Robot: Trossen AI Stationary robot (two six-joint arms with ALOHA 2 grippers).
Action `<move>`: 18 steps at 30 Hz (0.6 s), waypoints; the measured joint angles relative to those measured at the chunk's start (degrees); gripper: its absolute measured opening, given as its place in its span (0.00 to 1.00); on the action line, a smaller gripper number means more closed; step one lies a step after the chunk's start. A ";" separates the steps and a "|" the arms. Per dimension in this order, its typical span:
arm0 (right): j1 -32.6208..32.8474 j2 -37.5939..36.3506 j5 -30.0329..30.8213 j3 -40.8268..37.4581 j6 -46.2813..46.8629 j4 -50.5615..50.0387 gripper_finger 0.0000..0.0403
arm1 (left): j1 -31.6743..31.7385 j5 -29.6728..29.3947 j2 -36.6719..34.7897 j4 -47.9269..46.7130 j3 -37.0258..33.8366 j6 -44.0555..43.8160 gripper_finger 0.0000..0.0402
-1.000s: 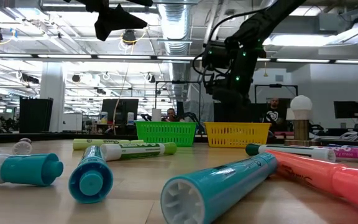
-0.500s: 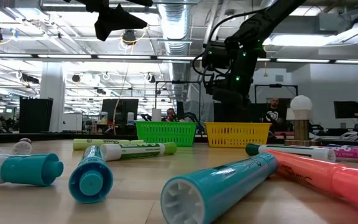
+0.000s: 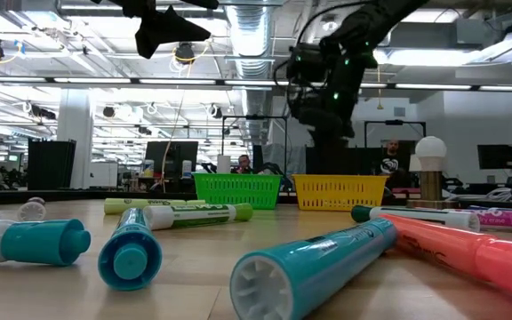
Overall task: Pick & Place Markers
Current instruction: Put the right pink highlighter into the blue bin
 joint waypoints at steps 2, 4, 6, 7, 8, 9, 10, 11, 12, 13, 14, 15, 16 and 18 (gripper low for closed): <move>0.26 -0.24 0.02 2.02 0.00 -0.90 0.24 | 0.00 0.00 0.01 0.02 0.00 0.00 0.59; 0.59 -1.13 0.04 3.54 -0.04 -1.54 0.23 | -0.02 0.00 0.02 0.01 0.00 0.00 0.59; 1.12 -2.12 0.04 4.96 -0.04 -0.62 0.23 | 0.00 0.42 0.02 0.02 0.00 0.00 0.59; 1.33 -2.83 0.06 5.19 -0.07 -0.56 0.23 | -0.05 0.44 0.02 0.01 -0.02 0.00 0.59; 1.54 -3.62 0.27 5.36 -0.07 -0.85 0.23 | -0.15 0.44 0.01 0.11 -0.02 0.00 0.59; 1.77 -4.40 0.27 5.62 -0.04 -0.59 0.23 | -0.16 0.42 0.00 0.18 -0.02 0.00 0.59; 1.93 -5.33 0.31 5.67 -0.02 -0.38 0.23 | -0.18 0.44 0.02 0.14 -0.02 0.00 0.59; 2.14 -6.34 0.41 5.68 -0.01 -0.57 0.23 | -0.22 0.46 0.02 0.20 -0.02 0.00 0.59; 2.35 -7.46 0.44 5.68 0.19 -0.70 0.23 | -0.22 0.44 0.02 0.47 -0.02 0.00 0.59; 2.58 -8.43 0.47 5.68 0.50 -0.87 0.23 | -0.22 0.46 0.02 0.56 -0.02 0.00 0.59; 2.93 -9.35 0.48 5.69 0.98 -0.87 0.23 | -0.22 0.44 0.02 0.62 -0.02 0.00 0.59; 3.26 -10.28 0.51 5.70 1.69 -1.14 0.23 | -0.22 0.44 0.02 0.82 -0.02 0.00 0.59; 3.73 -11.26 0.52 5.70 2.25 -1.60 0.23 | -0.22 0.44 0.02 0.92 -0.02 0.00 0.59; 4.97 -13.18 0.58 5.70 3.58 -1.41 0.23 | -0.22 0.45 0.02 0.92 -0.02 0.00 0.59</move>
